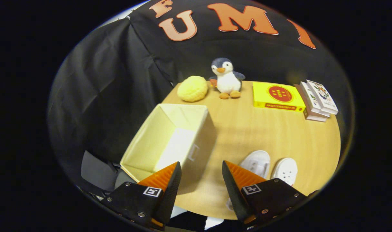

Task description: Open the storage box then place both shoes into the box .Put the left shoe in first, then the right shoe, with the right side of both shoes facing outward in a uniform manner.

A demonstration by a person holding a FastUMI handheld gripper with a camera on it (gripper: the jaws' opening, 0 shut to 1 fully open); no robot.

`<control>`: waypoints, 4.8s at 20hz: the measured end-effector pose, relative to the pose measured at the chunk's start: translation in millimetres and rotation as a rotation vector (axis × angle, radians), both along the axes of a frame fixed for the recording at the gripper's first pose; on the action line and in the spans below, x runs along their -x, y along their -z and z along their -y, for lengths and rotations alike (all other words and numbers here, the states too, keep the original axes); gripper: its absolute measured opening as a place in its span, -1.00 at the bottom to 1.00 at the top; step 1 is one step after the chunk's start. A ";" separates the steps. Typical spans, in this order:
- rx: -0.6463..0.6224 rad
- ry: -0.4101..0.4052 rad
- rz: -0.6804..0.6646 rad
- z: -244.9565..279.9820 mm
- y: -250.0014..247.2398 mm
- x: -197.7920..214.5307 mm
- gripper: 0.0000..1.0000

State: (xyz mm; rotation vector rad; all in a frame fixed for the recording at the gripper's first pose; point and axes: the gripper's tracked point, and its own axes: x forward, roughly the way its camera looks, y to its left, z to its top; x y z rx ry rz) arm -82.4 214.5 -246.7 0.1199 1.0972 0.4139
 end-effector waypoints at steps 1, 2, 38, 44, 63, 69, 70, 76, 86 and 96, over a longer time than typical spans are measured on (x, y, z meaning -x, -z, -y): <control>0.037 0.010 -0.006 16.6 10.3 8.0 0.52; 0.066 0.015 -0.018 31.4 21.0 15.9 0.52; 0.040 0.328 0.097 41.2 -33.0 -53.3 -0.98; -0.036 0.238 0.033 -50.7 -51.5 -65.5 -0.98; -0.113 0.257 -0.302 -192.1 44.0 -45.1 -0.57; -0.181 0.165 -0.115 -160.2 -2.0 -63.4 -0.03; -0.181 0.144 -0.080 -149.2 -7.9 -62.0 0.13; -0.081 0.104 0.101 -29.2 -17.4 -44.7 0.62; 0.253 0.175 -0.004 199.1 87.6 57.5 0.63; 0.353 0.094 -0.094 233.3 153.6 100.1 0.14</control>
